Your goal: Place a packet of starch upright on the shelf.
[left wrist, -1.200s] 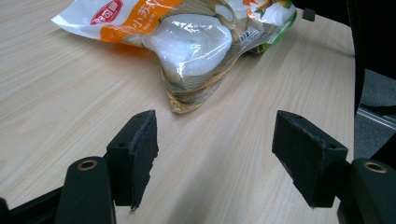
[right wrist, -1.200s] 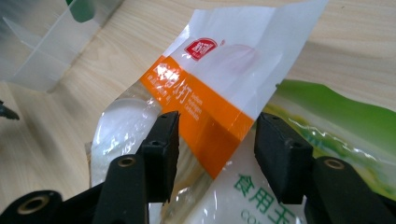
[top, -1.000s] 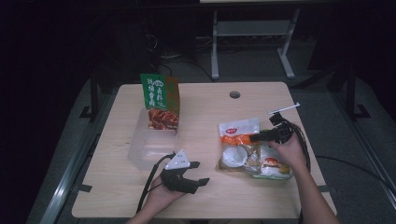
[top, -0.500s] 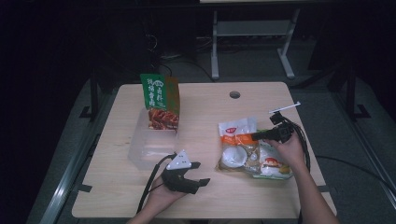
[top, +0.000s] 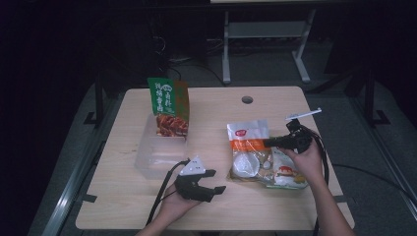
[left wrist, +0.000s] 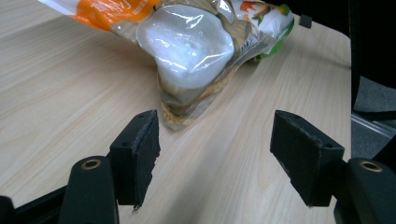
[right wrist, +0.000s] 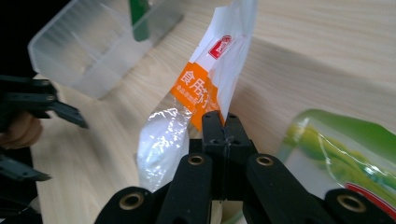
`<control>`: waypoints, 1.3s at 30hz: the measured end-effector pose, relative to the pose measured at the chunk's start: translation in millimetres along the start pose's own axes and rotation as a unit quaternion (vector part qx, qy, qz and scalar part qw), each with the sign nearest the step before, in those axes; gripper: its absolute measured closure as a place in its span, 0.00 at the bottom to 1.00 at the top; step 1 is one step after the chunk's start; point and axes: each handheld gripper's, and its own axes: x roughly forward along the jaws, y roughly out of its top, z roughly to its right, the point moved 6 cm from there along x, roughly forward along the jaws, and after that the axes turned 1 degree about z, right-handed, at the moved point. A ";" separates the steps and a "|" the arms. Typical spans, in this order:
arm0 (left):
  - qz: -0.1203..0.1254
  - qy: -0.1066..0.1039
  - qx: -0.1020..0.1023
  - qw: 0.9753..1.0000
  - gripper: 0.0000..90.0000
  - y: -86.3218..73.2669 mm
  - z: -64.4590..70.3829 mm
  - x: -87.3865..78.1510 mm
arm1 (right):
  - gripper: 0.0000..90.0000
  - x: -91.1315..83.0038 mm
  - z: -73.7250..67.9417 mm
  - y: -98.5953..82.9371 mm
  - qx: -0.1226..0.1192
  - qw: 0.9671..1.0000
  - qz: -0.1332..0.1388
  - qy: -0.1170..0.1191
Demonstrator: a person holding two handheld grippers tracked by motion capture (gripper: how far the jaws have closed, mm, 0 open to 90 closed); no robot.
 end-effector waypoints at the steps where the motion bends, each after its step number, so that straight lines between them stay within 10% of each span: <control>1: -0.002 0.001 0.002 1.000 0.36 1.4 0.0 1.4 | 1.00 0.0 0.0 0.0 0.000 1.000 0.000 0.000; 10: -0.005 -0.001 -0.011 1.000 0.37 21.4 -4.3 24.2 | 1.00 -13.7 -29.9 -2.3 -0.052 0.998 0.030 0.020; 19: -0.011 0.000 -0.071 0.997 0.39 35.5 -26.3 51.7 | 1.00 -22.5 -47.6 -11.5 -0.084 0.994 0.056 0.029; 32: -0.009 -0.077 -0.150 0.986 0.83 40.8 -38.3 66.3 | 1.00 -23.3 -49.6 -19.4 -0.090 0.994 0.064 0.025; 39: -0.011 -0.067 -0.132 0.989 0.98 45.2 -37.3 65.5 | 1.00 -22.0 -49.7 -19.9 -0.093 0.993 0.064 0.022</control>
